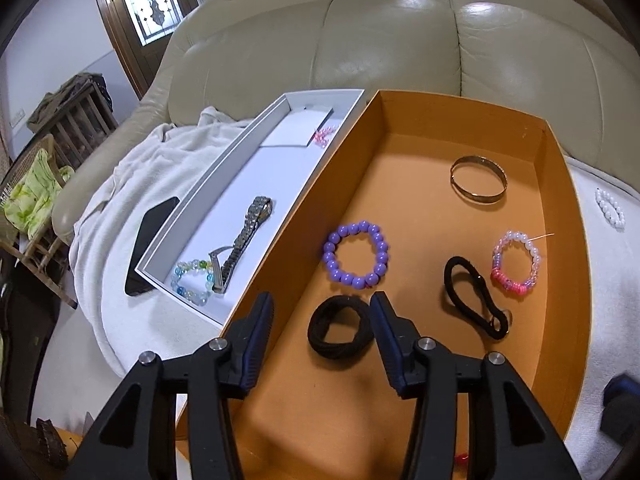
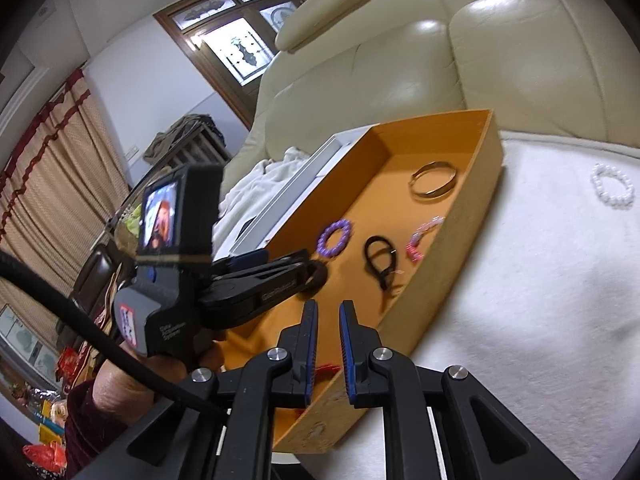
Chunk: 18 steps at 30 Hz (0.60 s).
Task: Organize jewelry
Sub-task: 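Open the left tool to drop the ring while the right tool releases the bracelet, then move both open tools back over the towel toward the remaining bracelets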
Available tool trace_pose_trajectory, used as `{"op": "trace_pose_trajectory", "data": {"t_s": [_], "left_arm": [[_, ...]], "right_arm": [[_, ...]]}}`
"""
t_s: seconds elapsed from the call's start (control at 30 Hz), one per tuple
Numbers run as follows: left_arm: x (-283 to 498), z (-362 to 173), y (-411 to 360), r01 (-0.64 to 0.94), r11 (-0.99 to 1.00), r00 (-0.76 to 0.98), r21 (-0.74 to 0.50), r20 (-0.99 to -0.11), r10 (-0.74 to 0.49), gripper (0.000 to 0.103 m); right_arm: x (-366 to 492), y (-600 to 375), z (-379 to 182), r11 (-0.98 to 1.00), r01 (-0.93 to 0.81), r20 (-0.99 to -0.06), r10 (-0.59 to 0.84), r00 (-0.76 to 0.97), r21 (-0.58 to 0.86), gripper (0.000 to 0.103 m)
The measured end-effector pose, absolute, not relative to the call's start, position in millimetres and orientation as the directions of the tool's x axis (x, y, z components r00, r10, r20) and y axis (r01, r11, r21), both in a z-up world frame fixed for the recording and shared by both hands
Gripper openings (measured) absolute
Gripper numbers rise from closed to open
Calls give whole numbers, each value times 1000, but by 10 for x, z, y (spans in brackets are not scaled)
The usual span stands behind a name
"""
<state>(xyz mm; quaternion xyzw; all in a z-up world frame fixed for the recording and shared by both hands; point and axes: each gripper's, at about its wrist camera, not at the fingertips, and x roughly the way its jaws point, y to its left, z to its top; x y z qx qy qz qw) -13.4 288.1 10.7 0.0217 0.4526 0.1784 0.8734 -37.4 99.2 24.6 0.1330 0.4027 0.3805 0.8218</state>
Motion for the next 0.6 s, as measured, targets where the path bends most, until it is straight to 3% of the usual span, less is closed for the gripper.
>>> {"op": "trace_pose_trajectory", "data": {"t_s": [0.6], "left_arm": [[-120,422,2329,-249,946,655,206,-684,321,51]], "right_arm": [[-318,194,330,758,-421,-573,652,497,498,14]]}}
